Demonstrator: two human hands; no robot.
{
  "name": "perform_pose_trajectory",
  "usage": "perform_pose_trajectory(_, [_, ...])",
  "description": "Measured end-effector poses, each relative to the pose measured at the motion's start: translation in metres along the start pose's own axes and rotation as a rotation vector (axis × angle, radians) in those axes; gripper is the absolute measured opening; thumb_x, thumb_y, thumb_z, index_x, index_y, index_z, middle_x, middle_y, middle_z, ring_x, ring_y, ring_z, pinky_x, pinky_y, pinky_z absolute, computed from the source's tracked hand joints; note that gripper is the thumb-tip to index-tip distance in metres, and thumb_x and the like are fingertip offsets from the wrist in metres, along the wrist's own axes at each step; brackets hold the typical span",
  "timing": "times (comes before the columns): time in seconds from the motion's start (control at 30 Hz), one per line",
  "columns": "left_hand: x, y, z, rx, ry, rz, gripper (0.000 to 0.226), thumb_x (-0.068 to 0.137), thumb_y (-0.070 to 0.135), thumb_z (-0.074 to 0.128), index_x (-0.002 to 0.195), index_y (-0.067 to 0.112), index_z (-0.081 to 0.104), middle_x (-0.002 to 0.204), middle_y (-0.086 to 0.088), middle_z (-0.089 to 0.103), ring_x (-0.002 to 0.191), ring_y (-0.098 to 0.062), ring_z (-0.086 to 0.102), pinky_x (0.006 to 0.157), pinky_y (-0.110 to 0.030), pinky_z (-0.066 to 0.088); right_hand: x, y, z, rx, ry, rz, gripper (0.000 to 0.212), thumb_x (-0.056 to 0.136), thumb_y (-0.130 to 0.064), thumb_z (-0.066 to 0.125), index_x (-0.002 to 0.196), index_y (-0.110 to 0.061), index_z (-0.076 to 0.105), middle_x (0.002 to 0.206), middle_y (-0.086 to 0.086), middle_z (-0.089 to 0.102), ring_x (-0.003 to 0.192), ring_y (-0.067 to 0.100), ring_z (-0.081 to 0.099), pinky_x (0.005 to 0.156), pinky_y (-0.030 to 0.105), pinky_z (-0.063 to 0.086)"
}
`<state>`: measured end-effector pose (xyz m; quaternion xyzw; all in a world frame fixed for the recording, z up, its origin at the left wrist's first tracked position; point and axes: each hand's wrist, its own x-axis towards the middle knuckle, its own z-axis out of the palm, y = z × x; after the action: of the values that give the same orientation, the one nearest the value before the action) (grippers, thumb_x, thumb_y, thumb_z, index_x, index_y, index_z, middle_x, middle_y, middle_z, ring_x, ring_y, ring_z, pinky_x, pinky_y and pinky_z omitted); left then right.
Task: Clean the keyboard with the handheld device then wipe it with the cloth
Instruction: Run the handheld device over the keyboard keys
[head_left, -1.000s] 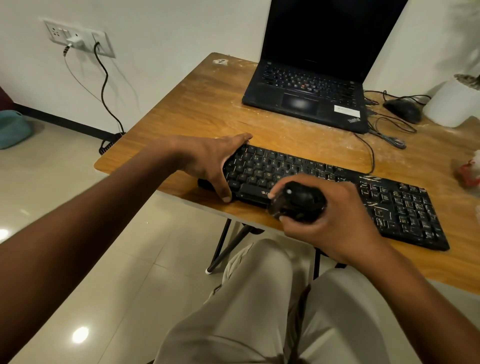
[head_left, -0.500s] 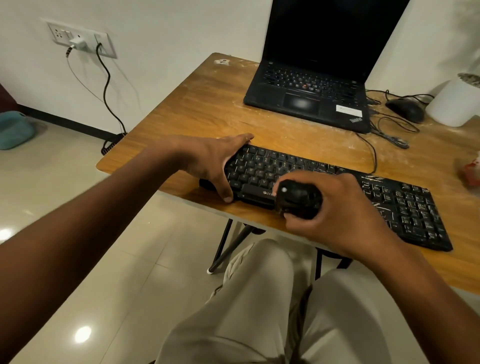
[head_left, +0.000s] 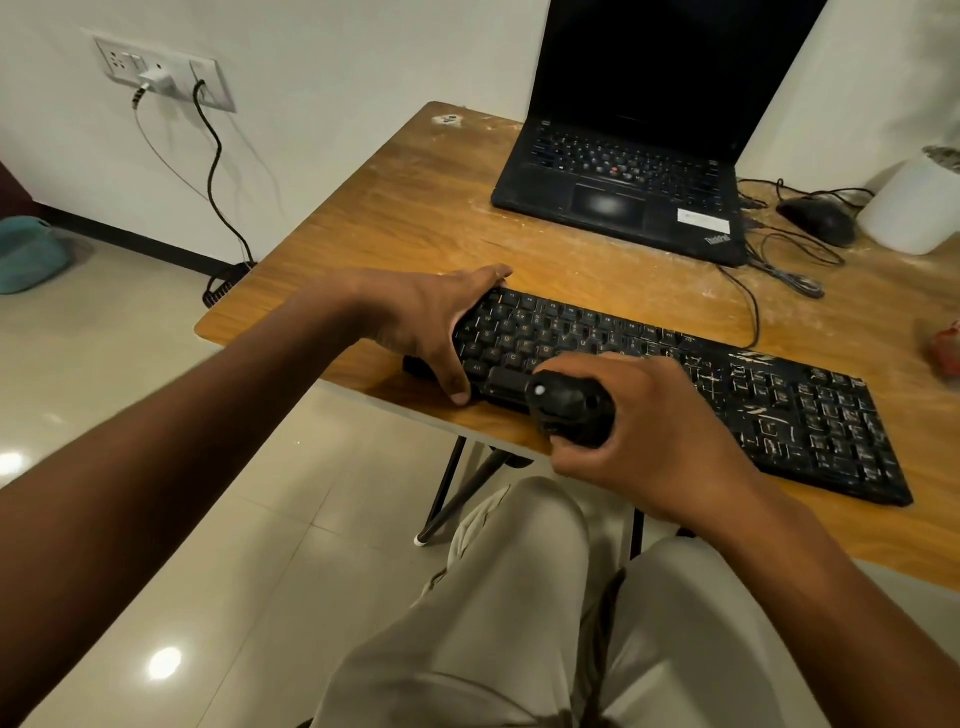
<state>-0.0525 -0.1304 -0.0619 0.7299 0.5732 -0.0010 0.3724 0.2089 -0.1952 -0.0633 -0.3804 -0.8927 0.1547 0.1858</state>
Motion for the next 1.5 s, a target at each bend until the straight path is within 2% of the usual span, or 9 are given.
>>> perform_pose_trajectory(0.13, [-0.001,0.0,0.0,-0.014,0.003,0.006,0.152,0.056,0.022,0.1,0.16,0.04,-0.009,0.163,0.002,0.024,0.143,-0.021,0.033,0.118,-0.043,0.037,0.011,-0.016,0.02,0.099,0.096,-0.153,0.044,0.076,-0.02,0.081,0.117,-0.027,0.07,0.093,-0.007,0.07,0.082,0.009,0.062,0.072,0.028,0.056])
perform_pose_trajectory(0.3, [-0.002,-0.002,0.0,-0.012,-0.018,0.014,0.151,0.057,0.021,0.099,0.161,0.037,-0.009,0.161,0.002,0.027,0.141,-0.02,0.034,0.115,-0.035,0.037,0.018,-0.022,0.036,0.048,0.081,-0.27,0.044,0.076,-0.016,0.085,0.118,-0.022,0.071,0.099,0.001,0.068,0.089,0.013,0.06,0.074,0.03,0.056])
perform_pose_trajectory(0.53, [-0.003,0.003,-0.004,0.022,-0.021,-0.01,0.153,0.056,0.017,0.099,0.161,0.039,-0.011,0.163,0.003,0.024,0.143,-0.022,0.033,0.109,-0.033,0.036,-0.007,-0.007,0.019,-0.075,0.075,-0.216,0.046,0.07,-0.017,0.087,0.111,-0.03,0.07,0.091,-0.008,0.065,0.088,0.008,0.055,0.067,0.034,0.057])
perform_pose_trajectory(0.73, [0.001,0.003,-0.004,0.06,-0.018,0.006,0.155,0.054,0.023,0.1,0.16,0.038,-0.012,0.159,0.003,0.03,0.14,-0.02,0.035,0.111,-0.034,0.037,0.015,-0.027,0.032,-0.008,0.128,-0.323,0.045,0.072,-0.011,0.087,0.115,-0.016,0.073,0.099,0.0,0.07,0.093,0.017,0.06,0.073,0.035,0.057])
perform_pose_trajectory(0.9, [-0.001,0.005,-0.005,0.076,-0.025,-0.016,0.154,0.055,0.021,0.099,0.16,0.041,-0.012,0.164,0.003,0.022,0.144,-0.022,0.032,0.116,-0.038,0.035,-0.005,-0.003,0.015,-0.017,0.075,-0.189,0.044,0.074,-0.016,0.083,0.114,-0.028,0.07,0.093,-0.006,0.066,0.087,0.007,0.056,0.071,0.03,0.057])
perform_pose_trajectory(1.07, [0.001,0.014,-0.007,0.119,-0.039,-0.047,0.157,0.053,0.019,0.1,0.161,0.039,-0.012,0.165,0.002,0.02,0.146,-0.024,0.03,0.113,-0.034,0.033,-0.032,0.025,-0.027,0.048,0.082,0.043,0.054,0.072,-0.02,0.086,0.122,-0.035,0.07,0.103,-0.013,0.068,0.093,0.0,0.063,0.081,0.018,0.056])
perform_pose_trajectory(1.23, [-0.002,0.039,-0.009,0.336,-0.046,-0.044,0.151,0.06,0.032,0.097,0.161,0.03,-0.015,0.171,0.002,0.009,0.156,-0.025,0.007,0.124,-0.043,0.007,-0.009,0.022,-0.044,0.249,0.211,0.136,0.039,0.074,-0.017,0.084,0.11,-0.027,0.073,0.1,-0.007,0.074,0.093,0.009,0.069,0.081,0.031,0.058])
perform_pose_trajectory(1.37, [0.01,0.064,0.0,0.35,-0.037,0.049,0.148,0.058,0.046,0.096,0.163,0.029,-0.008,0.17,0.002,0.012,0.155,-0.023,0.012,0.126,-0.044,0.014,0.015,0.028,-0.044,0.357,0.265,0.237,0.036,0.072,-0.017,0.085,0.103,-0.027,0.069,0.093,-0.011,0.071,0.088,0.004,0.066,0.076,0.028,0.057])
perform_pose_trajectory(1.5, [0.021,0.071,0.008,0.393,-0.003,0.098,0.129,0.055,0.051,0.096,0.156,0.024,0.022,0.15,0.004,0.033,0.139,-0.017,0.028,0.12,-0.043,0.03,0.026,0.034,-0.032,0.381,0.142,0.239,0.038,0.071,-0.016,0.085,0.101,-0.029,0.066,0.091,-0.01,0.07,0.085,0.004,0.066,0.074,0.03,0.06])
